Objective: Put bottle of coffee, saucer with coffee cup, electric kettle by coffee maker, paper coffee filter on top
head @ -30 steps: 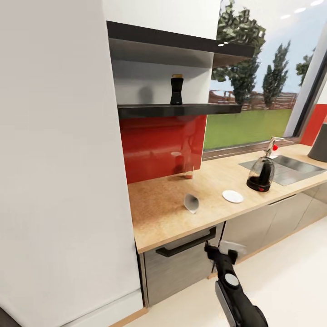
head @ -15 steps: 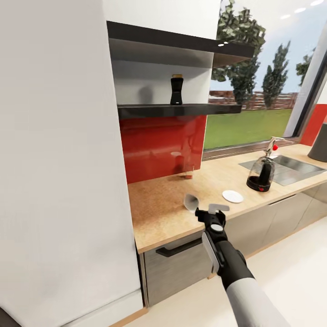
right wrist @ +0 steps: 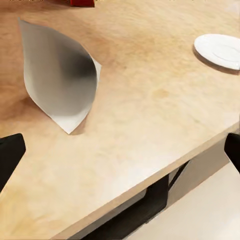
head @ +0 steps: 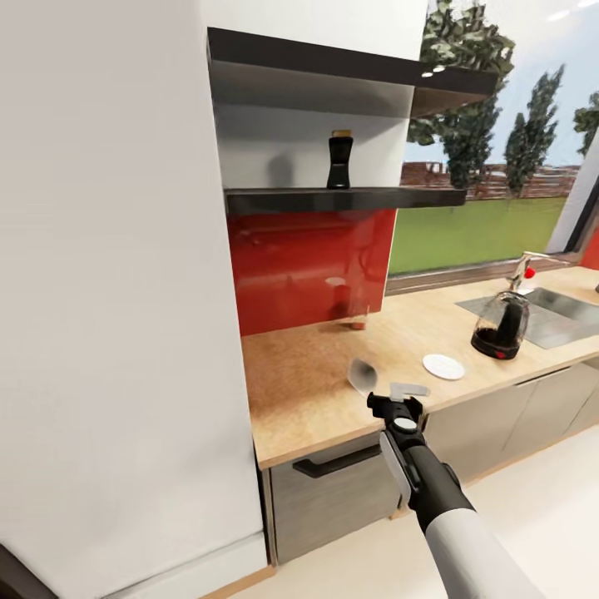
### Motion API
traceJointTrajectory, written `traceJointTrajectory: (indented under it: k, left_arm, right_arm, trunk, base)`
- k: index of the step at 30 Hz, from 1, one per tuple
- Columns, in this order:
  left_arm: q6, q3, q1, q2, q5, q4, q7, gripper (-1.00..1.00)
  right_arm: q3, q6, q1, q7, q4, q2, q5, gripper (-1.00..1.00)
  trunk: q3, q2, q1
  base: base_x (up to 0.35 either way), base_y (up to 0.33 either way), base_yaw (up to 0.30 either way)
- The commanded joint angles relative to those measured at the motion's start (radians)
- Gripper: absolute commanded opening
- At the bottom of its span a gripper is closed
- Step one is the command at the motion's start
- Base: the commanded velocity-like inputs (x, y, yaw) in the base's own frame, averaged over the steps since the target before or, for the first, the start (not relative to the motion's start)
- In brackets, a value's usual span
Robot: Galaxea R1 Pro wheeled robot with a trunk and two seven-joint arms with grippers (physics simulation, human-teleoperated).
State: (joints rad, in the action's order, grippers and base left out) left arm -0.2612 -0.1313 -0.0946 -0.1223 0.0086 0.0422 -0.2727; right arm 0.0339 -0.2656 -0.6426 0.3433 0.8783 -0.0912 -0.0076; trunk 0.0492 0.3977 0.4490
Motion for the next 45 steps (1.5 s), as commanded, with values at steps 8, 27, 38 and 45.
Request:
traceJointTrajectory:
  k: [8, 27, 38, 45]
  left_arm:
    - [-0.009, -0.004, 0.005, -0.001, 0.001, 0.005, -0.001, 1.0]
    - [-0.009, -0.004, 0.006, 0.0, 0.001, 0.005, -0.002, 1.0]
    - [-0.009, -0.005, 0.043, 0.002, 0.002, 0.005, -0.003, 1.0]
    - [-0.009, -0.005, 0.045, 0.002, 0.002, 0.005, -0.004, 1.0]
  right_arm:
    - [0.003, 0.0, 0.0, 0.008, -0.013, 0.001, 0.001, 1.0]
    - [0.0, 0.178, 0.0, 0.01, -0.132, 0.036, 0.003, 1.0]
    - [0.004, 0.176, -0.001, 0.011, -0.164, 0.03, 0.005, 1.0]
    - [0.004, 0.172, -0.001, 0.01, -0.169, 0.03, 0.005, 1.0]
  trunk:
    - [0.011, 0.002, 0.001]
    - [0.016, 0.002, 0.001]
    - [0.016, 0.002, 0.001]
    - [0.016, 0.002, 0.001]
  base:
    - [0.233, -0.166, 0.191]
    - [0.075, -0.051, 0.051]
    - [0.0, 0.0, 0.0]
    - [0.026, 0.0, 0.0]
